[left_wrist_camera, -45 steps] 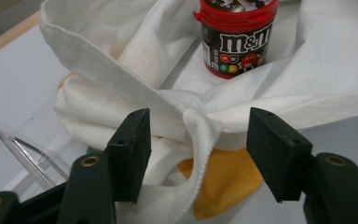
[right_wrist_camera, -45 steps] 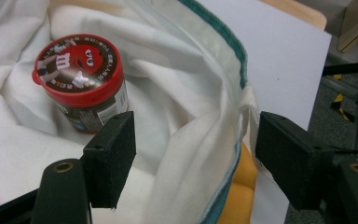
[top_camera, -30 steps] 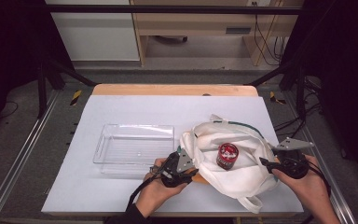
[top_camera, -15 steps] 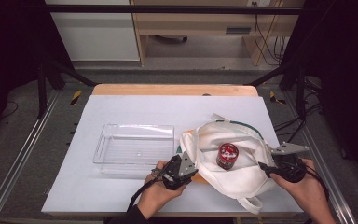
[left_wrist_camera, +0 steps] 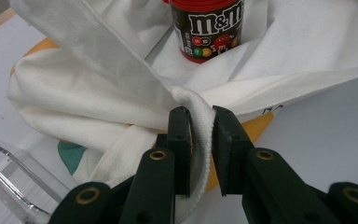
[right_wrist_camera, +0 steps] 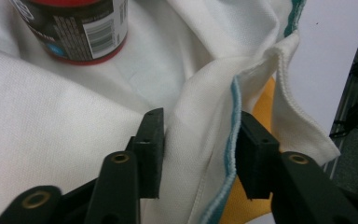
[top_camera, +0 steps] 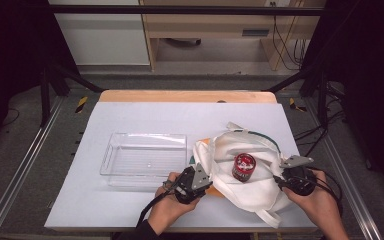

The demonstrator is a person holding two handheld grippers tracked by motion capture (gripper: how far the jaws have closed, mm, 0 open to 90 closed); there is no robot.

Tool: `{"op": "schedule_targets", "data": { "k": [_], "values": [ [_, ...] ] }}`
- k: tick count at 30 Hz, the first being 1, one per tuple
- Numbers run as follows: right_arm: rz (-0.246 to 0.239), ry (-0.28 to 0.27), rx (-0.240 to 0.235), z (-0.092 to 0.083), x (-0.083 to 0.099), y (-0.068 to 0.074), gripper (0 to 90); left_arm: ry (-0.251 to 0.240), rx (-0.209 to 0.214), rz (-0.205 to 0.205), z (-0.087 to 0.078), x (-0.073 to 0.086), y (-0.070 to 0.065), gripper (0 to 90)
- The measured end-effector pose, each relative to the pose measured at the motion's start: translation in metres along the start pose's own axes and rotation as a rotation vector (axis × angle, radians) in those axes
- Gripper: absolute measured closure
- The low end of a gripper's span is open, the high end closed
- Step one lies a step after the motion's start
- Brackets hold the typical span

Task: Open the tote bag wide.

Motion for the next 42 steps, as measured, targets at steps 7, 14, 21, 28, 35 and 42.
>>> {"op": "schedule_targets", "data": {
  "k": [7, 14, 21, 28, 35, 42],
  "values": [
    [-0.006, 0.014, 0.037, 0.001, 0.003, -0.004, 83.4, -0.002, -0.009, -0.005, -0.001, 0.001, 0.003, 80.5],
    [0.091, -0.071, 0.024, -0.018, 0.009, -0.026, 84.9, 0.005, -0.019, -0.005, -0.001, 0.003, 0.005, 81.9],
    [0.173, -0.088, -0.054, 0.001, 0.022, -0.034, 84.8, 0.012, -0.013, -0.002, 0.001, 0.005, 0.003, 82.4],
    [0.16, -0.132, -0.069, -0.013, 0.015, -0.032, 63.7, 0.0, -0.005, -0.009, 0.0, 0.004, 0.004, 82.1],
    [0.089, -0.194, -0.045, -0.035, -0.006, -0.034, 47.1, -0.005, -0.001, -0.016, 0.0, 0.004, 0.004, 82.0],
    [0.043, -0.209, -0.076, -0.021, -0.037, -0.046, 33.6, -0.006, 0.001, -0.015, 0.0, 0.005, 0.004, 82.0]
  ]
}}
Point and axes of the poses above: each handheld gripper's, and its own axes: z roughly forward along the jaws, x roughly out of its underside, y roughly to its left, the point moved 7 cm from there along z, roughly forward along the jaws, and after that the axes turned 11 degrees about y, right-handed, at the moved point
